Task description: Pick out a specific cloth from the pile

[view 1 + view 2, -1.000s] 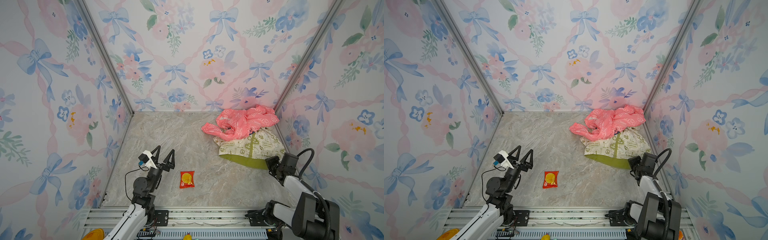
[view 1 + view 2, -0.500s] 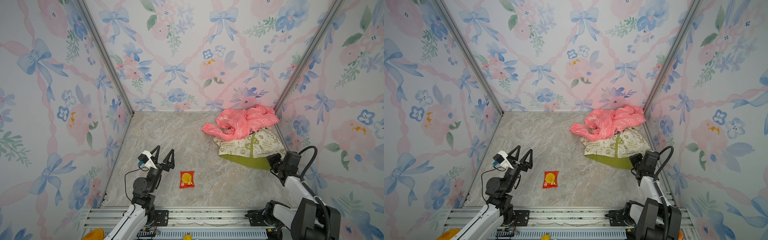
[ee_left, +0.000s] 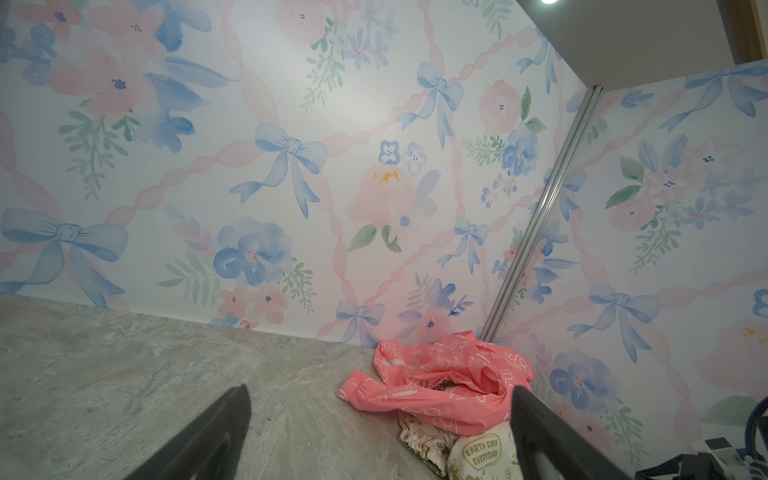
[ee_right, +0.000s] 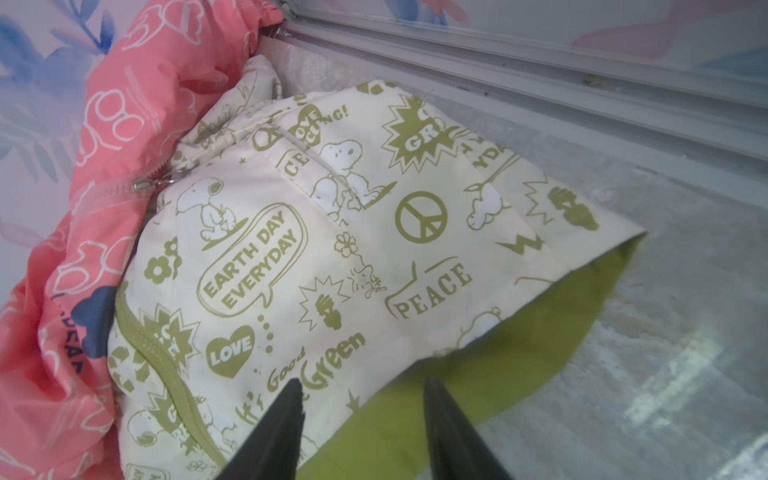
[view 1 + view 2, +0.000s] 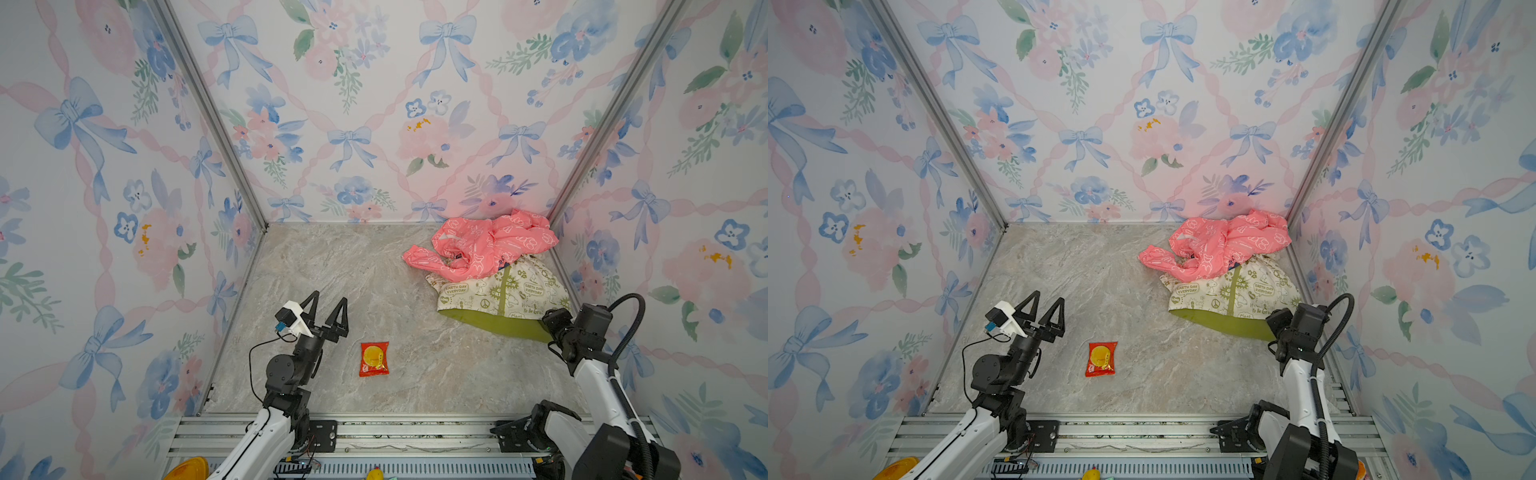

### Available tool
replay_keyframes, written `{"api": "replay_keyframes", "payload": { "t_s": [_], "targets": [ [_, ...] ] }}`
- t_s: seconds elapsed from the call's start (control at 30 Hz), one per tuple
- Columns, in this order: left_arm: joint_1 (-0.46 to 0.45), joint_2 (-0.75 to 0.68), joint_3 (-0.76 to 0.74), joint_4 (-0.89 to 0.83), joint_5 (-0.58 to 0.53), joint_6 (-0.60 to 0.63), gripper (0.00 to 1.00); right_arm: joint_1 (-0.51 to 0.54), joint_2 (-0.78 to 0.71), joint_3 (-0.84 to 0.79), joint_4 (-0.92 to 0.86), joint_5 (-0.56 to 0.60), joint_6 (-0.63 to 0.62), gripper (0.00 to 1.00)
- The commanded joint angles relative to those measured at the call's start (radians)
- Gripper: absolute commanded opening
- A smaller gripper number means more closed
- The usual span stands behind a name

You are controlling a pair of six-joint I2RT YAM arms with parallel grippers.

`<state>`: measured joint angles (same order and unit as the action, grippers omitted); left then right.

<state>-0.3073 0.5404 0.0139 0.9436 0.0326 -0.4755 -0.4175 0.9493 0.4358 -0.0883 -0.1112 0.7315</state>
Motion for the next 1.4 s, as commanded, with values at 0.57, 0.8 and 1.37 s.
{"api": "replay_keyframes", "payload": {
  "t_s": [0.57, 0.8, 1.37],
  "targets": [
    [-0.005, 0.013, -0.034, 0.012, -0.016, 0.031, 0.98, -0.214, 0.165, 0.01, 0.016, 0.024, 0.014, 0.97],
    [-0.004, 0.018, -0.034, 0.015, -0.017, 0.029, 0.98, -0.215, 0.25, 0.008, 0.089, 0.034, 0.039, 0.96],
    [-0.004, 0.019, -0.033, 0.018, -0.021, 0.029, 0.98, -0.208, 0.384, 0.009, 0.179, 0.002, 0.073, 0.86]
  ]
}}
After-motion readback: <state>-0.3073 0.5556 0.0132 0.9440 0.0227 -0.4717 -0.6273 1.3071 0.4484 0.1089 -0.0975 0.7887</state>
